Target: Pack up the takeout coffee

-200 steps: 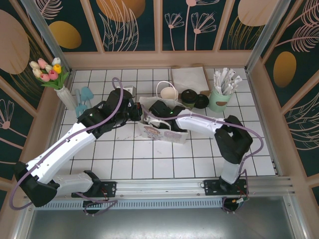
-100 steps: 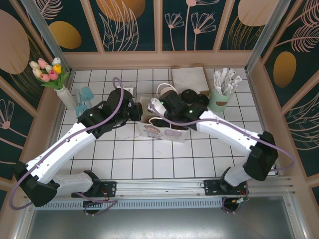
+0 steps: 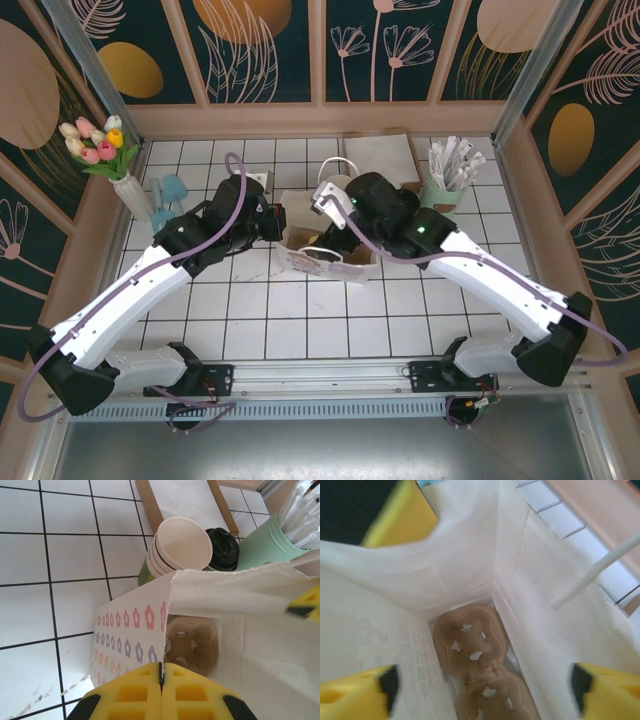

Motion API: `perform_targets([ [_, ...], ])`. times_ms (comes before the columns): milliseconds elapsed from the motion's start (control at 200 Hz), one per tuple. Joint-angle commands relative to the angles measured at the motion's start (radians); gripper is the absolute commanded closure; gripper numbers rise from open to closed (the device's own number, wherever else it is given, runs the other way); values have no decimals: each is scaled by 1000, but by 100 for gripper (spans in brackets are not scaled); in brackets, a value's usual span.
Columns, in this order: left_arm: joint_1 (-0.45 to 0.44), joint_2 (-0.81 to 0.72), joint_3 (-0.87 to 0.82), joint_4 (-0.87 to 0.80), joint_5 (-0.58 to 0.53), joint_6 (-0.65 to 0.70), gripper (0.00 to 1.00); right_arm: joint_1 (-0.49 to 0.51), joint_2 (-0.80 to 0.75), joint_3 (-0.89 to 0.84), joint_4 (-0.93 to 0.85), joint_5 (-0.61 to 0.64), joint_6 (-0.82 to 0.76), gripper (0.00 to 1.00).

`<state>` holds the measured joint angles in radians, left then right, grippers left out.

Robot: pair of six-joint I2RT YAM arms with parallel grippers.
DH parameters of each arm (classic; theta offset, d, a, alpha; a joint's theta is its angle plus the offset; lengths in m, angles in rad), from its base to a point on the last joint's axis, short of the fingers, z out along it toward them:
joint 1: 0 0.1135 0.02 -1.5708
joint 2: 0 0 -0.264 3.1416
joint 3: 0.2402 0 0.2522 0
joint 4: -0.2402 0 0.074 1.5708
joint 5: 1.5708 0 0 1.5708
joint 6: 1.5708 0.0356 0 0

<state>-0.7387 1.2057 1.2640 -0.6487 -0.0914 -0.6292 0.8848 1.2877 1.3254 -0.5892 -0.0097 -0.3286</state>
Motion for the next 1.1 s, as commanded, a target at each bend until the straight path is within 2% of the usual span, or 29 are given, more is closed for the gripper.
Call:
perform_targets([
  [0, -4, -3, 24, -6, -25, 19, 100, -14, -104, 42, 13, -52, 35, 1],
  [205, -4, -3, 20, -3, -15, 24, 100, -70, -231, 21, 44, -46, 71, 4],
  [265, -4, -5, 23, -6, -11, 34, 100, -115, -237, 36, 25, -87, 86, 4],
  [390, -5, -9, 25, -10, -19, 55, 100, -187, -234, 13, 46, -68, 77, 4],
  [470, -5, -8, 35, -20, -20, 58, 100, -233, -202, 15, 43, -99, 65, 4],
  [545, -4, -10, 48, -9, 9, 56, 100, -232, -145, 29, 0, -121, 22, 7],
  [641, -4, -15, 51, 19, 68, 64, 100, -192, -101, 18, 11, -82, -35, 10],
  [771, -5, -17, 62, -28, 50, 106, 100, -208, -76, 39, 40, -63, -68, 8],
  [851, -5, -17, 58, -59, 92, 156, 100, -255, -68, 60, 8, -122, -69, 6],
  [961, -4, -3, 65, -95, 67, 186, 100, -318, -50, 63, -38, -228, -83, 4],
  [1096, -5, 19, 85, -89, 76, 203, 100, -332, -3, 62, -63, -286, -122, 5],
])
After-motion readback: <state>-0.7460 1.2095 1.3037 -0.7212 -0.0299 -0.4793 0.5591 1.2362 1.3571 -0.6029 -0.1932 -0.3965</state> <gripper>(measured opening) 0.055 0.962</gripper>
